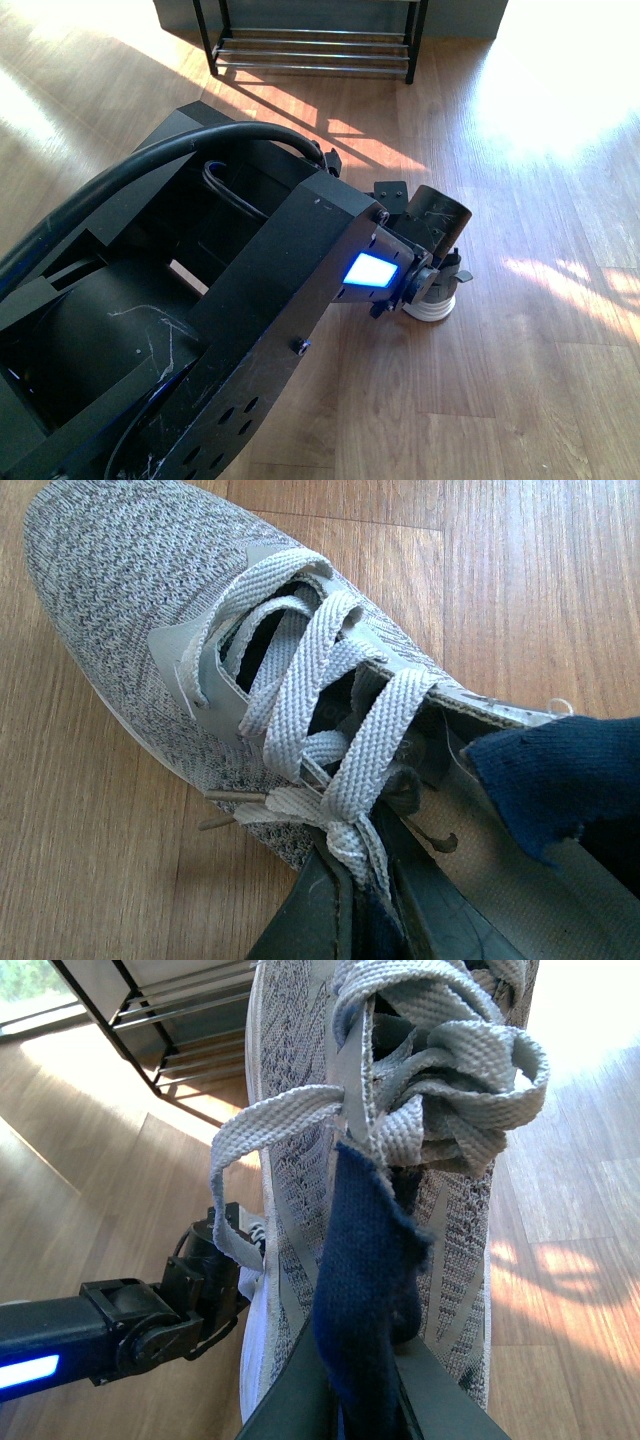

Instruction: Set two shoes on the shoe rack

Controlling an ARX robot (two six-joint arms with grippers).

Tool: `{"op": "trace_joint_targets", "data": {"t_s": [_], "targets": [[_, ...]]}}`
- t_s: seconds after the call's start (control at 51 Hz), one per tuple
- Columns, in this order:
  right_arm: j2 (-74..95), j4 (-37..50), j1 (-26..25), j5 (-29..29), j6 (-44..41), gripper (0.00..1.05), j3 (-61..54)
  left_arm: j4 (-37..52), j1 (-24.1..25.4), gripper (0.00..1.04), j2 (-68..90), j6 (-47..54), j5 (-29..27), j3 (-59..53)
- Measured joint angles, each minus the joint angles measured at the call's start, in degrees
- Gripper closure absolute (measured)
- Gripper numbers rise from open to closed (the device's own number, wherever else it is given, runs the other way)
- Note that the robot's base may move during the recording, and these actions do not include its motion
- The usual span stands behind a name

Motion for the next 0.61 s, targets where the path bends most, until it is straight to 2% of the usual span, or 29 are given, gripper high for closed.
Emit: {"op": "trace_joint_targets", "data": {"t_s": [0.196, 0.608], "targets": [[0.0, 0.0, 0.0, 0.0, -0.02, 1.03, 0.0, -5.55, 0.0, 1.03, -0.2, -3.28, 0.26, 1.66], [0.0, 0.0, 0.0, 0.0, -0.02, 1.03, 0.0, -4.48, -0.11, 1.03, -0.31, -5.09, -1.05, 1.68]]}}
